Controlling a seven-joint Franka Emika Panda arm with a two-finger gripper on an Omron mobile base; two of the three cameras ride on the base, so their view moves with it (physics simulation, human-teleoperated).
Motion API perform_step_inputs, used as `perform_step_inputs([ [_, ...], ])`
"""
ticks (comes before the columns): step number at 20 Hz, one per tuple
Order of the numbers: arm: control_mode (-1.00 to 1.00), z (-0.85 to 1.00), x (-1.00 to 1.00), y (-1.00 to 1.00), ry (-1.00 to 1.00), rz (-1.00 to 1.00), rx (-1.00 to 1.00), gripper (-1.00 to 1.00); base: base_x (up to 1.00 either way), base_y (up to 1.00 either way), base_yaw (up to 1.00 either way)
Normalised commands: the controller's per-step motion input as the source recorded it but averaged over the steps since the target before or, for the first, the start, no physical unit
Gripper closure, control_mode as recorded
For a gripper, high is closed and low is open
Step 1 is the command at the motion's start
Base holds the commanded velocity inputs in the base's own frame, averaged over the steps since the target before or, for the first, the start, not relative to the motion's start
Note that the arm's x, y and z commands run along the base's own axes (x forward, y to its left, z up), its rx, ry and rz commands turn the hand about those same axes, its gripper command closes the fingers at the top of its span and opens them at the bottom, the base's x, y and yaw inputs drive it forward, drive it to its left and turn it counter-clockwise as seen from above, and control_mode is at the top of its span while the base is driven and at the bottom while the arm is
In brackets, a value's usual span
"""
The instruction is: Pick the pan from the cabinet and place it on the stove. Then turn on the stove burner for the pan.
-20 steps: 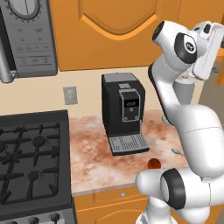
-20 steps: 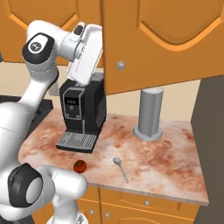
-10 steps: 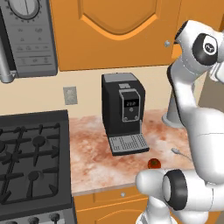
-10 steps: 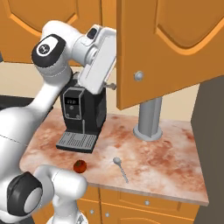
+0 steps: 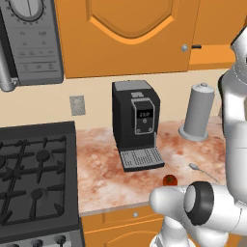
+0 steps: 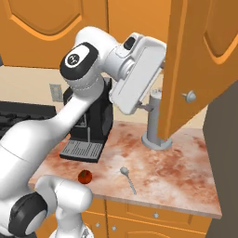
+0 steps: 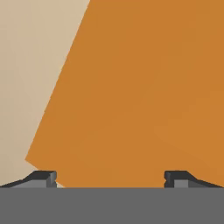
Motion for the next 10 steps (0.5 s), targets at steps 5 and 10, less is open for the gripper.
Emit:
perform_step_inputs([
  [5,-1.00,0.00,-0.19,-0.67,0.06,-0.12,0.00,-1.00,0.00,0.00,0.00],
  [10,-1.00,-0.08,-0.09,-0.51,0.01,-0.04,0.01,-1.00,0.00,0.00,0.00],
])
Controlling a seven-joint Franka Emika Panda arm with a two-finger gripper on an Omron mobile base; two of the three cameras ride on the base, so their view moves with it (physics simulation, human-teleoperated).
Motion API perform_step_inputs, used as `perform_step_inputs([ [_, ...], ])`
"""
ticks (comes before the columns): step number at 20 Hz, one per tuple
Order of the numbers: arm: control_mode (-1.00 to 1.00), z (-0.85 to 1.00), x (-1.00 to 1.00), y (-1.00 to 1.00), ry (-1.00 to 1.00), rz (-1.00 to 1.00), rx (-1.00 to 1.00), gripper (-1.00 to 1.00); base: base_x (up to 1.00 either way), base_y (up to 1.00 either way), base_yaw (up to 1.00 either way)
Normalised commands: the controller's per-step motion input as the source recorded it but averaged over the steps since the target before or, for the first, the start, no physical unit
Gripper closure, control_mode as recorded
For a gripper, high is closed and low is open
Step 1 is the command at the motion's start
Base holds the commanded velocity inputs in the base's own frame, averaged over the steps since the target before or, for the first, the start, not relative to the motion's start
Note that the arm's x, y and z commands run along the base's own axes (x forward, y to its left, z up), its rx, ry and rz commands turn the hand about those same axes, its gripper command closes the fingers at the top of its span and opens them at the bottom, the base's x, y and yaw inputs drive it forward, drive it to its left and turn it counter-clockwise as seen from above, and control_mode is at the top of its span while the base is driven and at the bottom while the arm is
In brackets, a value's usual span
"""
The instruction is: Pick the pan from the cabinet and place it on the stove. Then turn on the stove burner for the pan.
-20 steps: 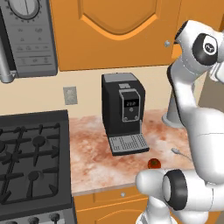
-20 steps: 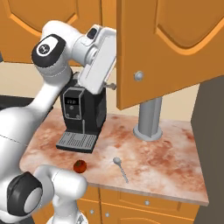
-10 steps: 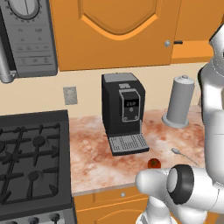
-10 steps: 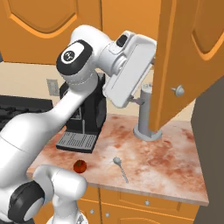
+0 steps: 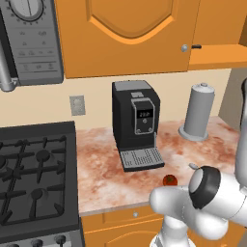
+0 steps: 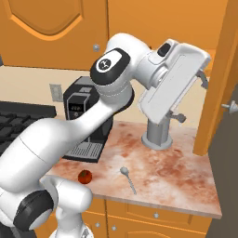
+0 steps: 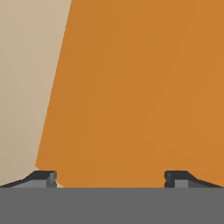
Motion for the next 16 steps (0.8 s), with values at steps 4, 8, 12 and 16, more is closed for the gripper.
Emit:
perform_step_inputs([
  [4,-1.00,-0.13,-0.06,-0.38,0.00,-0.05,0.01,-1.00,0.00,0.00,0.00],
  [8,-1.00,-0.11,-0.01,-0.33,0.00,-0.03,0.01,-1.00,0.00,0.00,0.00],
  [12,-1.00,-0.07,0.00,-0.34,0.00,-0.02,0.00,-1.00,0.00,0.00,0.00],
  [16,-1.00,-0.09,0.01,-0.40,0.00,-0.01,0.00,-1.00,0.00,0.00,0.00],
])
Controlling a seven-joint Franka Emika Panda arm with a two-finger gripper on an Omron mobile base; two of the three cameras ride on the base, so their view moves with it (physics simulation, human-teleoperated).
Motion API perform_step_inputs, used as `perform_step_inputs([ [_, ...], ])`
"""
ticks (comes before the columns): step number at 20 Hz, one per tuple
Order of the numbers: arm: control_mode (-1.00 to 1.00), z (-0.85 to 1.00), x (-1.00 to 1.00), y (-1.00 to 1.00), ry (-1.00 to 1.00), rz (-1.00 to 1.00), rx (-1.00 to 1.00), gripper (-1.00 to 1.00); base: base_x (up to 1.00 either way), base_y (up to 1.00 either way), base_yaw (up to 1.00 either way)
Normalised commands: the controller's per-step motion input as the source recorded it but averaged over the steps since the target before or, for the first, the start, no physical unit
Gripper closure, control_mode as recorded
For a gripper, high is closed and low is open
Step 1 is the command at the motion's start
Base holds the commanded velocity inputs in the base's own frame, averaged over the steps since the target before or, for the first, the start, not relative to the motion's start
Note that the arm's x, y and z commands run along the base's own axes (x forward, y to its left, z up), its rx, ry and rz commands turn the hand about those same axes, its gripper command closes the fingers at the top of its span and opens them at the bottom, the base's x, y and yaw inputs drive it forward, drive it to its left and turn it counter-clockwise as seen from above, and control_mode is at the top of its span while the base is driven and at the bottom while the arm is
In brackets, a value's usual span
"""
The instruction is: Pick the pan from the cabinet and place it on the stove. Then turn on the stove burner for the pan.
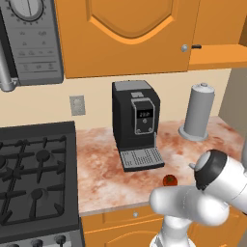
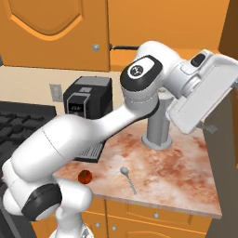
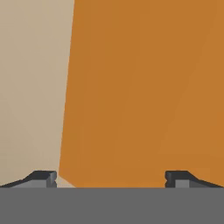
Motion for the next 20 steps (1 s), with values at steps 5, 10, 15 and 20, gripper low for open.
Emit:
perform_step_inputs([
  [5,-1.00,-0.02,0.00,-0.20,-0.03,0.00,0.00,-1.00,0.00,0.00,0.00],
  [10,-1.00,0.00,-0.11,0.45,-0.21,0.00,0.00,-1.00,0.00,0.00,0.00],
  [15,-1.00,0.00,-0.17,0.98,-0.26,0.00,0.00,-1.00,0.00,0.00,0.00],
  [20,-1.00,0.00,-0.07,1.00,-0.31,0.00,-0.01,-1.00,0.00,0.00,0.00],
])
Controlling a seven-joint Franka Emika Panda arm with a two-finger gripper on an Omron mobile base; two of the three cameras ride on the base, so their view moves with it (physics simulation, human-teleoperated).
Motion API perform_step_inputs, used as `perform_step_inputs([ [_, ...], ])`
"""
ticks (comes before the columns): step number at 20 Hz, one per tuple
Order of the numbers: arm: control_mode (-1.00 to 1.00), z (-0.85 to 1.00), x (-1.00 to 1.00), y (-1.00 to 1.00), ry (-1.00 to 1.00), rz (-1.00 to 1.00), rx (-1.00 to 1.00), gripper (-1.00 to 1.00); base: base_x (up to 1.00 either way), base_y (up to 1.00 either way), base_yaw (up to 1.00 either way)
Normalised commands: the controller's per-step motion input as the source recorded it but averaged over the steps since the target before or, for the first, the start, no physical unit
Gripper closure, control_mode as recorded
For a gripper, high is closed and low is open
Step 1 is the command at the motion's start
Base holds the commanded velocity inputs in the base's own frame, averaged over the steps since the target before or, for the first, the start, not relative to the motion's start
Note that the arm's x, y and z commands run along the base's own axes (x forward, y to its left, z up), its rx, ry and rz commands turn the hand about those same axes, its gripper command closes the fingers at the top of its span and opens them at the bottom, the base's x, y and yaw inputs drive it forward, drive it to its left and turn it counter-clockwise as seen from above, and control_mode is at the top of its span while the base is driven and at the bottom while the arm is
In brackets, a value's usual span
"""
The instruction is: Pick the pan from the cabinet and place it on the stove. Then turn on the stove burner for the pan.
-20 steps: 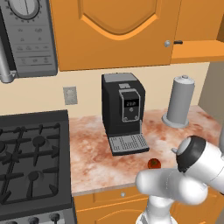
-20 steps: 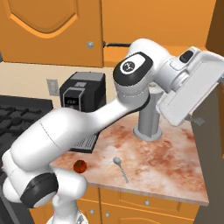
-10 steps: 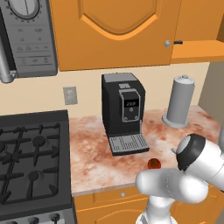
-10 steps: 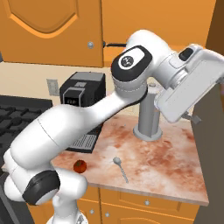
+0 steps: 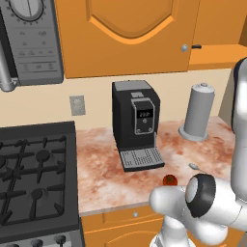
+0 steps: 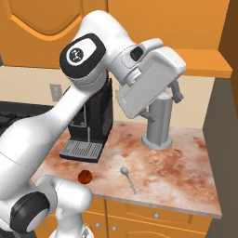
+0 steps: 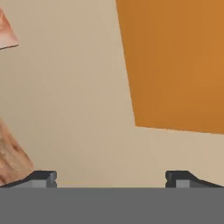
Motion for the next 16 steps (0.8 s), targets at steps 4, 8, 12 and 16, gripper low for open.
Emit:
perform_step_inputs([
  [4,-1.00,0.00,0.00,1.00,-0.33,0.05,0.00,-1.00,0.00,0.00,0.00],
  [8,-1.00,0.00,0.00,1.00,-0.34,0.09,0.00,-1.00,0.00,0.00,0.00],
  [12,-1.00,0.00,0.01,1.00,-0.35,0.13,0.01,-1.00,0.00,0.00,0.00],
  [16,-1.00,-0.02,0.08,0.93,-0.34,0.16,0.04,-1.00,0.00,0.00,0.00],
])
